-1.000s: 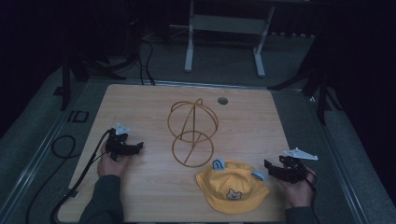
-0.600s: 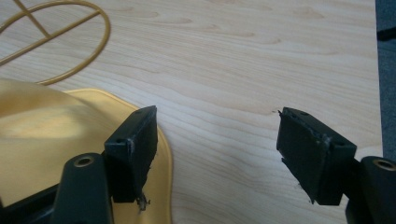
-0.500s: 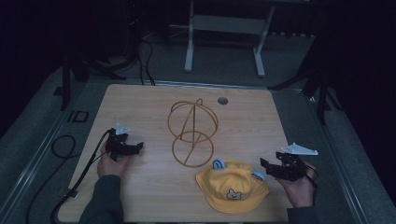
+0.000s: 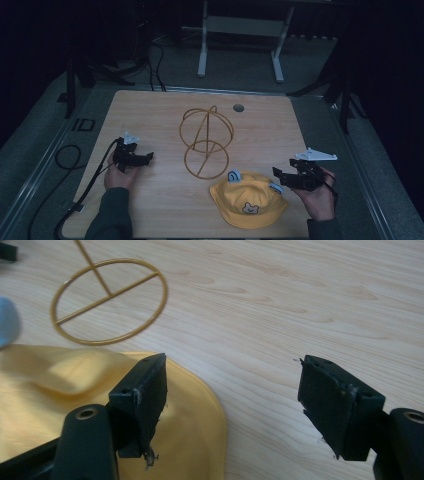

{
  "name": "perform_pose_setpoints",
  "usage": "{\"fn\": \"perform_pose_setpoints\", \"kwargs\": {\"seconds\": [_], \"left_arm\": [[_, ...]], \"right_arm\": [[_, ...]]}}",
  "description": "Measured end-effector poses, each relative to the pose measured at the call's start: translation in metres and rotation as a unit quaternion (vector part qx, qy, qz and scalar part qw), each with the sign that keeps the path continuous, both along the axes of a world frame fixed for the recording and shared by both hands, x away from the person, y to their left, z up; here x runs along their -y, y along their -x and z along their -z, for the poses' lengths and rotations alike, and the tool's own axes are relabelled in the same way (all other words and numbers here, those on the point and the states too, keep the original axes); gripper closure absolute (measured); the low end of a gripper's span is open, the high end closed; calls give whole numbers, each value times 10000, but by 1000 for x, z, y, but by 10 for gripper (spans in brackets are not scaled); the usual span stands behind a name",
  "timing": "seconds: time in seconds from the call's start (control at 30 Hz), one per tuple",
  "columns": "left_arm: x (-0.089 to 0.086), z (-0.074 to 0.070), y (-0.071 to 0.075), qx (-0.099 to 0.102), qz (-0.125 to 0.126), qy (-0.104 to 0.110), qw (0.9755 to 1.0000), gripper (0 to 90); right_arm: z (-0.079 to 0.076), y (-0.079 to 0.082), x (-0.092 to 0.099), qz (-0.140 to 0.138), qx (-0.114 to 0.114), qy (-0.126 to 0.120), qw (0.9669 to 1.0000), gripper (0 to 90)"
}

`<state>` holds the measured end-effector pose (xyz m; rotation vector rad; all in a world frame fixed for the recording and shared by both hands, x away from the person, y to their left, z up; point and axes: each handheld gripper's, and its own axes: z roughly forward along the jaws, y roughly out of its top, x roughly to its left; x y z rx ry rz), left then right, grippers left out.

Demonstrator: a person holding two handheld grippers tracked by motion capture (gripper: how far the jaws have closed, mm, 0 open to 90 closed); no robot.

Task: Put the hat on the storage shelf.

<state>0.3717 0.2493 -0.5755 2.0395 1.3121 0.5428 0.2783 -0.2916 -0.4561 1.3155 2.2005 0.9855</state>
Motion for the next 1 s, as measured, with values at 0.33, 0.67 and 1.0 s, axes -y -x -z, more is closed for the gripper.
{"fn": "perform_pose_setpoints", "kwargs": {"seconds": [0.33, 0.67, 1.0], "left_arm": [[0, 0, 0, 4, -3, 1, 10000, 145], [0, 0, 0, 3, -2, 3, 10000, 145], [0, 0, 0, -1, -2, 0, 10000, 145]], "right_arm": [[-9, 3, -12, -305, -186, -111, 9993, 268], [-19, 10, -28, -611, -249, -80, 9978, 264], [-21, 14, -46, -934, -347, 99, 9950, 266]]}}
